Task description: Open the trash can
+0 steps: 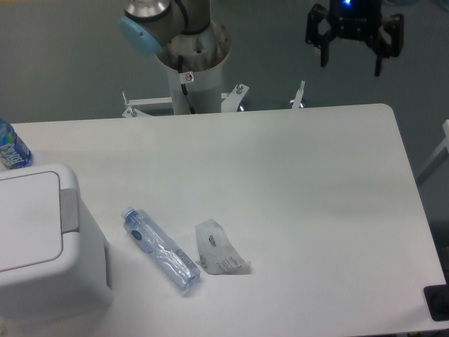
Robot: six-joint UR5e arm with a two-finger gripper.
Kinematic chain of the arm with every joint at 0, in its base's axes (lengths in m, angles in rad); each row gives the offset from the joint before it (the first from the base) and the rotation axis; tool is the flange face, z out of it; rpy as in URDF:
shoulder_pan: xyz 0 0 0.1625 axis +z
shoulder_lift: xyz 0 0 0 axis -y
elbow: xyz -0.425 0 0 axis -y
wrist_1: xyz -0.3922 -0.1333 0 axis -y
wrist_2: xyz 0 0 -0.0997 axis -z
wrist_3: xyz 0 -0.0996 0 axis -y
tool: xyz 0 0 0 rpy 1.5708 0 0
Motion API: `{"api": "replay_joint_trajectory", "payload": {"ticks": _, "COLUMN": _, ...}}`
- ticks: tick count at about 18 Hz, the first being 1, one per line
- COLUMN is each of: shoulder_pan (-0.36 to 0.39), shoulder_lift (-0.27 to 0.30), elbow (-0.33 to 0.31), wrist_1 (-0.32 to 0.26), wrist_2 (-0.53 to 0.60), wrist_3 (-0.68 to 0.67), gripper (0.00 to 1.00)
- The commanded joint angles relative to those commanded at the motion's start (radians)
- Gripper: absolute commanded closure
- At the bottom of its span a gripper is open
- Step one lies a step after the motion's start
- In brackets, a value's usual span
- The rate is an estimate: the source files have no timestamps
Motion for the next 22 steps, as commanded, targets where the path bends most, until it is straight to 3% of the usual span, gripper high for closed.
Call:
{"api": "replay_joint_trajectory", "payload": {"ticks": 7, "shoulder_pan": -0.009, "shoulder_lift": 0.000, "elbow": 0.000, "wrist_1": 0.002, "wrist_2": 0.002, "wrist_3": -0.020, "gripper": 0.00}}
{"api": "replay_joint_trajectory", "payload": {"ticks": 9, "shoulder_pan": -0.012, "shoulder_lift": 0.000, "elbow": -0.008, "wrist_1": 0.029, "wrist_2": 0.000, "wrist_3": -0.125, "gripper": 0.00}}
{"api": "replay_joint_trajectory", "payload": {"ticks": 14, "shoulder_pan": -0.100, "shoulder_lift": -0.014, "elbow": -0.008, "wrist_1": 0.075, "wrist_2": -0.011, "wrist_3": -0.371, "gripper": 0.00}}
{"api": "replay_joint_trajectory", "payload": {"ticks": 22, "shoulder_pan": -0.302, "shoulder_lift": -0.100, "elbow": -0.003, "wrist_1": 0.273, "wrist_2": -0.011, "wrist_3": -0.855, "gripper": 0.00}}
